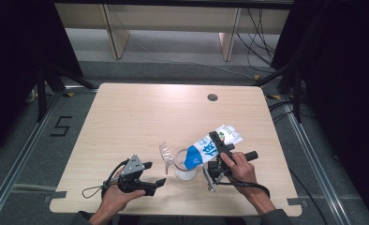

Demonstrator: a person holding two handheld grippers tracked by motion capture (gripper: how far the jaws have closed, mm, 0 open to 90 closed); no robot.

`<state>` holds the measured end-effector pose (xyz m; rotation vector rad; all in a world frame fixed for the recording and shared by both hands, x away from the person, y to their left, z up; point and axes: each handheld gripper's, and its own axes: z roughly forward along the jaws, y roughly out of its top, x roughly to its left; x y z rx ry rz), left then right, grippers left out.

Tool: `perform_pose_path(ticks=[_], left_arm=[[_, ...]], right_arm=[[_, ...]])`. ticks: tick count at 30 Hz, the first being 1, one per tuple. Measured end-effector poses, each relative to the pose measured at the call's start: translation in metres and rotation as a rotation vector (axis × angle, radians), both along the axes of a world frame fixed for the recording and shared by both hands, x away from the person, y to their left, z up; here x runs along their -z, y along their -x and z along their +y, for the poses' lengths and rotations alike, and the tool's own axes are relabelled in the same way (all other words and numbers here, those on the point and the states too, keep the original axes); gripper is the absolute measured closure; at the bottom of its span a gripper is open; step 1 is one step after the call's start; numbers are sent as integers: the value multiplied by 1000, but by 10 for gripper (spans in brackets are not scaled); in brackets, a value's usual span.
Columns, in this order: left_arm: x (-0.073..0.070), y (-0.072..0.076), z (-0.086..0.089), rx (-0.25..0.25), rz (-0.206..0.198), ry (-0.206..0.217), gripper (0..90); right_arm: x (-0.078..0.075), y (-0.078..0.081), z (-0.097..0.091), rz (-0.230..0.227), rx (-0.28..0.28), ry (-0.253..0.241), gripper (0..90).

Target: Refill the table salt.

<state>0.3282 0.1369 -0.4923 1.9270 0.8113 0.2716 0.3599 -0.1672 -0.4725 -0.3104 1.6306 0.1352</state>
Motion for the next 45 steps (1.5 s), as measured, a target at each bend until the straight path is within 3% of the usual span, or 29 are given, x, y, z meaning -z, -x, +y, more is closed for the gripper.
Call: perform_pose_path(ticks=[2, 3, 6, 9, 10, 11, 12, 14, 15, 37, 41, 45], left_arm=[[0, 0, 0, 1, 0, -2, 177], [0, 0, 0, 3, -1, -2, 177], [0, 0, 0, 0, -1, 2, 177], [0, 0, 0, 0, 2, -6, 177], [0, 0, 0, 1, 1, -7, 177], [0, 0, 0, 2, 1, -6, 177], [0, 0, 0, 2, 1, -6, 177], [0, 0, 0, 1, 2, -7, 177], [0, 0, 0, 1, 2, -6, 177], [0, 0, 0, 7, -2, 3, 177], [0, 0, 0, 6, -1, 3, 177], [0, 0, 0, 5, -1, 4, 177]], right_arm=[[0, 1, 0, 7, 14, -1, 530], [-2, 0, 1, -2, 3, 33, 530], [-2, 0, 0, -3, 0, 23, 531], [-5, 0, 1, -8, -5, 63, 532], [-5, 0, 1, -8, -5, 63, 532], [-1, 1, 0, 11, 19, 11, 532], [1, 0, 0, -2, 2, 4, 532], [-1, 1, 1, 13, 18, 22, 534], [1, 0, 0, -6, -6, 9, 536], [0, 1, 0, -7, -6, 17, 548], [-3, 2, 1, -7, 4, 50, 550], [-4, 2, 1, -6, 6, 50, 552]])
